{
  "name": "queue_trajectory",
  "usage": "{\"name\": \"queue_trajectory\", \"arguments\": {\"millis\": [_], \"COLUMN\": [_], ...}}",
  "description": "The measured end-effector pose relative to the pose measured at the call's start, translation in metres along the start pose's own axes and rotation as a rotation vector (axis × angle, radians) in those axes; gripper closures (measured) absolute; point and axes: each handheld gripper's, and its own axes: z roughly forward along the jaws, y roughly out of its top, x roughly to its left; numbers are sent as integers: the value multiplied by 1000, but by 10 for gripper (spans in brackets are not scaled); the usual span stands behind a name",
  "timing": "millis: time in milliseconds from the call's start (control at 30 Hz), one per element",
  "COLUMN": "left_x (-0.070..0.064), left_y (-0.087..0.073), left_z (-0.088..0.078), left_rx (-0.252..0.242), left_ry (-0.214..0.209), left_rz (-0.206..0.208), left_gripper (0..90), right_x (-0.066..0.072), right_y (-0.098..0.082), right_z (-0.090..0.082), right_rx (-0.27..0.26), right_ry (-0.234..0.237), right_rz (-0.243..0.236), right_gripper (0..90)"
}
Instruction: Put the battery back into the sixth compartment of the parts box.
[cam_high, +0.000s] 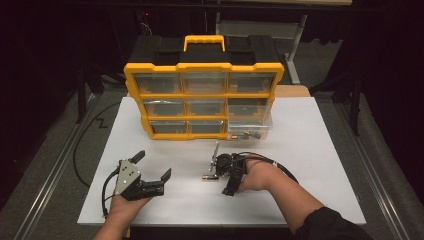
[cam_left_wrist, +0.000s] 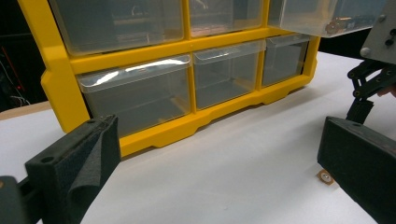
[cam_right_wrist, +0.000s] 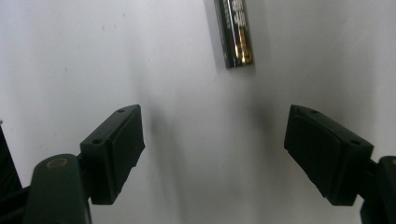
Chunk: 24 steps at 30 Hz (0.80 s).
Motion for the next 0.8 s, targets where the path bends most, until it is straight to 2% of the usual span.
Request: {"name": "queue_trajectory", "arguments": {"millis": [367, 433, 633, 800], "left_x": [0, 0, 1, 1], "left_y": [0, 0, 0, 0], "left_z": [1, 1, 0, 0], "left_rx": [0, -1, -2, -3], "left_ry": [-1, -2, -3, -2], "left_rz": [1, 4, 1, -1], "left_gripper": [4, 4, 4, 4], "right_x": [0, -2, -3, -7], "right_y": [17, 21, 30, 34], "right_z": [1, 1, 1, 4], "right_rx": [-17, -32, -54, -53], "right_ry": [2, 1, -8, -9], "right_rz": [-14, -29, -27, -32], "right_gripper": [335, 368, 476, 564]}}
